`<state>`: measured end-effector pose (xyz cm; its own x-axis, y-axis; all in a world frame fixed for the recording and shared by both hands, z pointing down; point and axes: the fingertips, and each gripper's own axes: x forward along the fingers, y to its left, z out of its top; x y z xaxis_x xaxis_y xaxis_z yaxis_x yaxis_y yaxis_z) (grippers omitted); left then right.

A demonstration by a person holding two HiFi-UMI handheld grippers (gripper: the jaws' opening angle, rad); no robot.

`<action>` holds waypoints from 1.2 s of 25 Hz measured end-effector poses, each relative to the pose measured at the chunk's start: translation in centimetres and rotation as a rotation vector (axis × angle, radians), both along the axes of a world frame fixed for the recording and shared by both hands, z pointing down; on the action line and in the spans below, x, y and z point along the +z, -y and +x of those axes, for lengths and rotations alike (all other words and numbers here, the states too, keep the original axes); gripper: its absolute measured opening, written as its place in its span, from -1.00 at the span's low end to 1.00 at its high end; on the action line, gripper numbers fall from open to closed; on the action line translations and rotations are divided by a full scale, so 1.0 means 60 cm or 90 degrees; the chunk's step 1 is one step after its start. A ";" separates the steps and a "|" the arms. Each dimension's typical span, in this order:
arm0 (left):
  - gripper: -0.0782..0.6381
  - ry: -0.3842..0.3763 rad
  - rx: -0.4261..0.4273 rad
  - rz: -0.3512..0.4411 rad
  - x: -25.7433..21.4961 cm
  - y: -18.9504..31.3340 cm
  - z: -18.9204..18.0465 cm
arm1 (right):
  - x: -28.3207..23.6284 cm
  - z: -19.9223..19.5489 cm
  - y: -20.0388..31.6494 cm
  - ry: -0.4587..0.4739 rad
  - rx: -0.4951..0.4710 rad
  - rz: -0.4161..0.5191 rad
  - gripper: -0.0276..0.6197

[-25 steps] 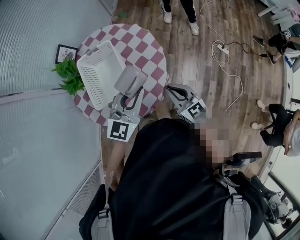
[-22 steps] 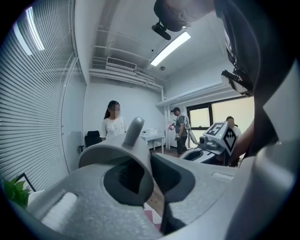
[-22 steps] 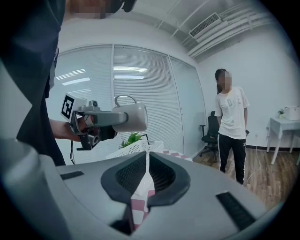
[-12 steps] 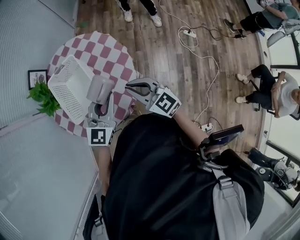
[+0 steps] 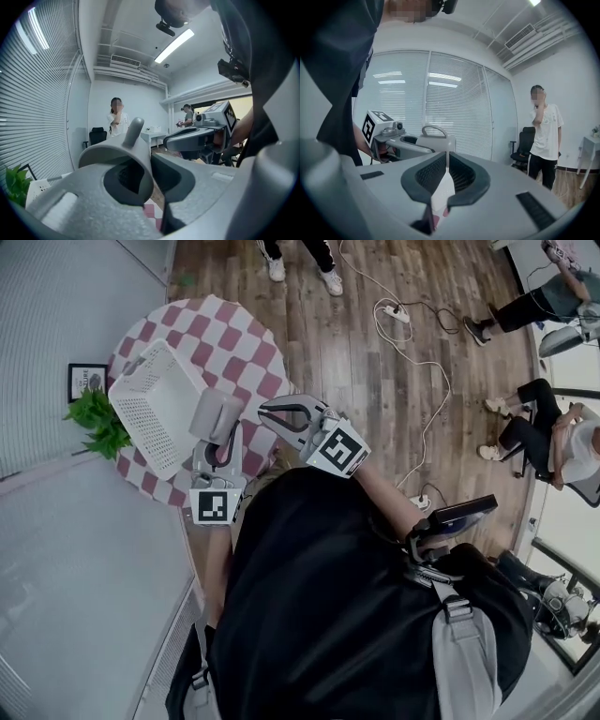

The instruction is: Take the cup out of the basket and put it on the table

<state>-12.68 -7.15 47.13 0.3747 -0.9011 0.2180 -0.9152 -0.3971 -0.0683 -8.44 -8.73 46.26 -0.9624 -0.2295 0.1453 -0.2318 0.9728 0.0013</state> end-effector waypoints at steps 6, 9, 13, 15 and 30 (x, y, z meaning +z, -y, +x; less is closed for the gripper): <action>-0.66 -0.010 -0.010 -0.006 0.026 -0.010 -0.016 | 0.017 -0.026 -0.003 -0.019 -0.001 0.020 -0.83; -0.66 -0.006 -0.020 -0.020 0.043 -0.017 -0.034 | 0.025 -0.049 -0.010 -0.031 -0.020 0.015 -0.83; -0.66 -0.010 -0.035 -0.027 0.054 -0.030 -0.049 | 0.032 -0.078 -0.026 -0.031 -0.054 0.008 -0.84; -0.66 -0.010 -0.040 -0.024 0.058 -0.035 -0.055 | 0.033 -0.091 -0.032 -0.023 -0.072 0.011 -0.84; -0.66 -0.014 -0.117 0.016 0.100 -0.077 -0.127 | 0.071 -0.180 -0.078 -0.011 -0.163 0.002 -0.84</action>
<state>-20.32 -2.56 53.14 0.2078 -0.9598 0.1890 -0.9735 -0.2217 -0.0555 -19.25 -4.07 50.49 -0.9867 0.0210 0.1612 0.0223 0.9997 0.0067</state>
